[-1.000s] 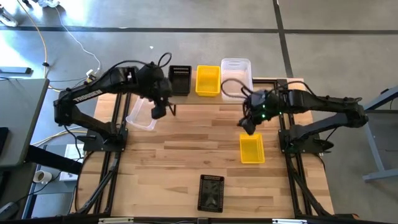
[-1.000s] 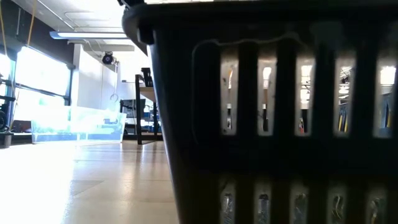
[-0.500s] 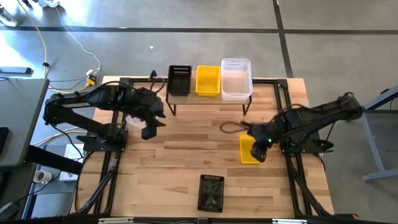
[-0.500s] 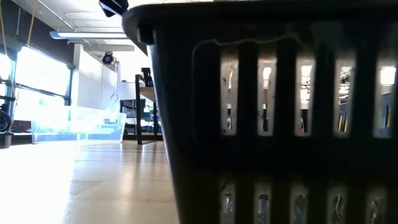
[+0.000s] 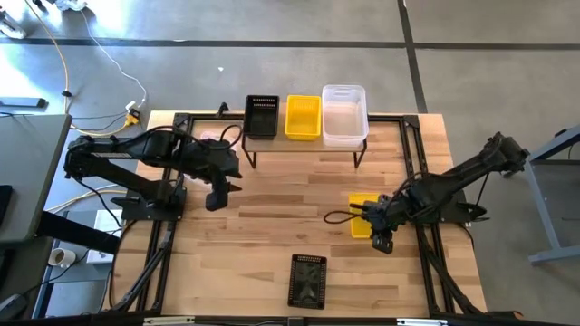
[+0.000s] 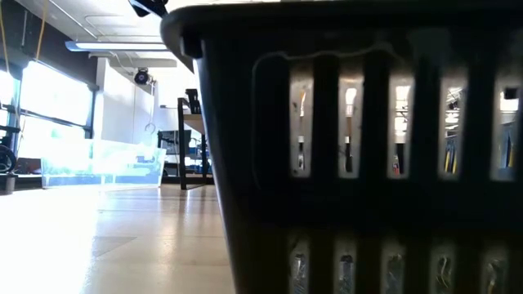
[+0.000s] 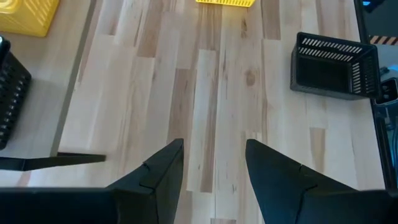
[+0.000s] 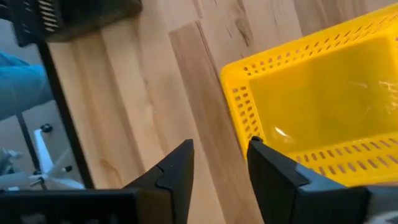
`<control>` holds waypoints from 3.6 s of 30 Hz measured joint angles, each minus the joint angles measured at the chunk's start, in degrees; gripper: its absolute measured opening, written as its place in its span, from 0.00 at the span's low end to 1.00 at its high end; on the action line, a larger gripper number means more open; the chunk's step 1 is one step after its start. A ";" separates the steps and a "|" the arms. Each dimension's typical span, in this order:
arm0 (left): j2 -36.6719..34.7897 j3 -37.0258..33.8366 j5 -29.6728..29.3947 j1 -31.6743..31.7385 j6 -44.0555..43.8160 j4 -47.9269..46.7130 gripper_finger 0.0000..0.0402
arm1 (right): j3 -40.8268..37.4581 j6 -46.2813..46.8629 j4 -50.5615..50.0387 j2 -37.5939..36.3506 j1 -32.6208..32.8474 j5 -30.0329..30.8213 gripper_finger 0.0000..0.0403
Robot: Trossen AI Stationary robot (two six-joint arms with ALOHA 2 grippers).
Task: Stack baskets on shelf by color
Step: Stack the yellow basket on top of the yellow baskets on the shelf
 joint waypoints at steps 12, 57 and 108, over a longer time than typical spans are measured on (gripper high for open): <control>0.00 0.00 0.00 0.02 -0.41 0.11 0.41 | -8.94 -2.36 10.42 2.02 0.40 1.40 0.39; 0.00 0.02 -11.71 0.19 -2.85 0.52 0.41 | 29.62 -19.87 5.51 15.58 -9.68 7.18 0.00; 0.00 0.04 -22.08 0.20 -5.95 0.50 0.41 | 76.44 -66.91 -26.60 46.36 -41.74 17.17 0.00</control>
